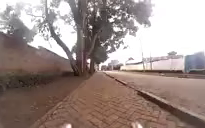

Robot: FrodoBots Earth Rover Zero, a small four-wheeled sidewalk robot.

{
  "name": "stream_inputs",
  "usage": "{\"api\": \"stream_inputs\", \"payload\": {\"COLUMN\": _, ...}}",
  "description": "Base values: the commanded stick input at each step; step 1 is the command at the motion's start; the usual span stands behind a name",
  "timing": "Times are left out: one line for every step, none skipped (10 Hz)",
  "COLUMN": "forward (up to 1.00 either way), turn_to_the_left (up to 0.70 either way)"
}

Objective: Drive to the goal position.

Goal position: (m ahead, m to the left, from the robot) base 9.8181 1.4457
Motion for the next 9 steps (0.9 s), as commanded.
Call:
{"api": "stream_inputs", "payload": {"forward": 0.70, "turn_to_the_left": 0.00}}
{"api": "stream_inputs", "payload": {"forward": 0.70, "turn_to_the_left": 0.00}}
{"api": "stream_inputs", "payload": {"forward": 0.70, "turn_to_the_left": 0.00}}
{"api": "stream_inputs", "payload": {"forward": 0.70, "turn_to_the_left": 0.00}}
{"api": "stream_inputs", "payload": {"forward": 0.70, "turn_to_the_left": 0.00}}
{"api": "stream_inputs", "payload": {"forward": 0.70, "turn_to_the_left": 0.00}}
{"api": "stream_inputs", "payload": {"forward": 0.70, "turn_to_the_left": 0.00}}
{"api": "stream_inputs", "payload": {"forward": 0.70, "turn_to_the_left": 0.00}}
{"api": "stream_inputs", "payload": {"forward": 0.70, "turn_to_the_left": 0.00}}
